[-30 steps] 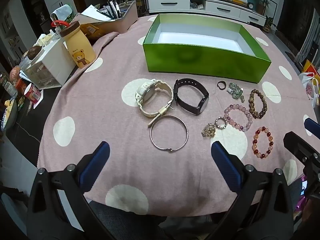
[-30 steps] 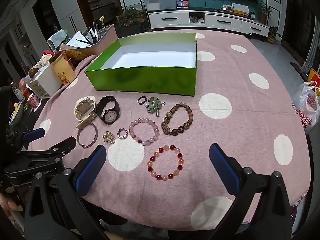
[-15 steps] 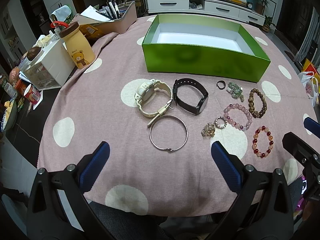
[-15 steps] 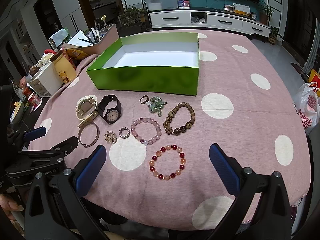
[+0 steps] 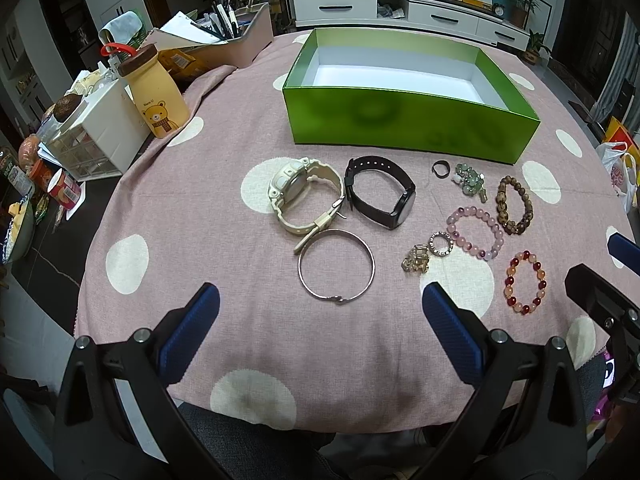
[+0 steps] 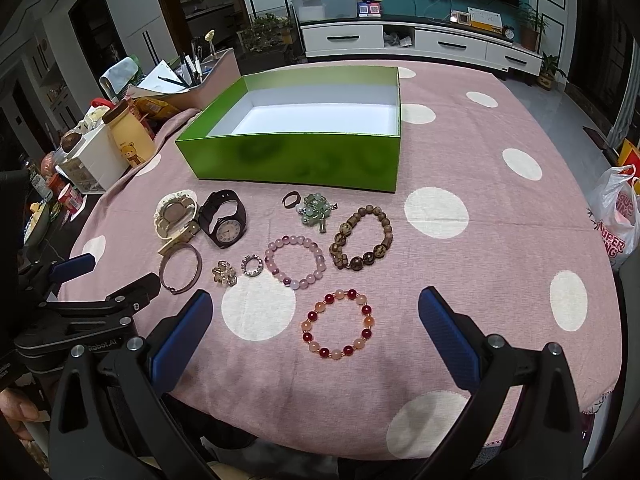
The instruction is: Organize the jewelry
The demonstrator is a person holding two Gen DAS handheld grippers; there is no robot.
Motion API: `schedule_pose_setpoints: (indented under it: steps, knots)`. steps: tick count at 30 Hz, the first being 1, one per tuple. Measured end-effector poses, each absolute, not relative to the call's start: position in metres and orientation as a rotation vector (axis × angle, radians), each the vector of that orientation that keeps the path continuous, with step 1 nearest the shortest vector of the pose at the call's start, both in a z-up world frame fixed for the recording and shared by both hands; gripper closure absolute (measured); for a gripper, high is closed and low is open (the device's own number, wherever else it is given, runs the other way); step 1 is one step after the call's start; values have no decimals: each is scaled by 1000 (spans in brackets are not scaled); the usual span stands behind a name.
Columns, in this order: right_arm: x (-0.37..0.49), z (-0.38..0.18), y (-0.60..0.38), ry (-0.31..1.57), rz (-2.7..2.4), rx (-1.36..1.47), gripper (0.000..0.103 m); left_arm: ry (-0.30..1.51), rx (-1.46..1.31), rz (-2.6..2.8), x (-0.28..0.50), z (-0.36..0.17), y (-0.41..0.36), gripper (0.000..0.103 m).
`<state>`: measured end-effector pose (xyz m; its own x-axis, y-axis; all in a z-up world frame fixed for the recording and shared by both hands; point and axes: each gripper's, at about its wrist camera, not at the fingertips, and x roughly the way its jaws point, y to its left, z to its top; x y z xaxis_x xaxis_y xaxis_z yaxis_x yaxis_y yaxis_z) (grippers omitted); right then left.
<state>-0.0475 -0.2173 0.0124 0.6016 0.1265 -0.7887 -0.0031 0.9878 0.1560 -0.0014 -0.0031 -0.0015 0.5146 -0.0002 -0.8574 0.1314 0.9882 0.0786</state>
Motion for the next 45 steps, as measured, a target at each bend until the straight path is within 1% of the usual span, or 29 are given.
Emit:
schedule_pose_setpoints:
  steps: [45]
  knots:
    - [-50, 14, -216, 919, 81, 142, 1, 1027, 144, -80, -2, 0, -7, 2]
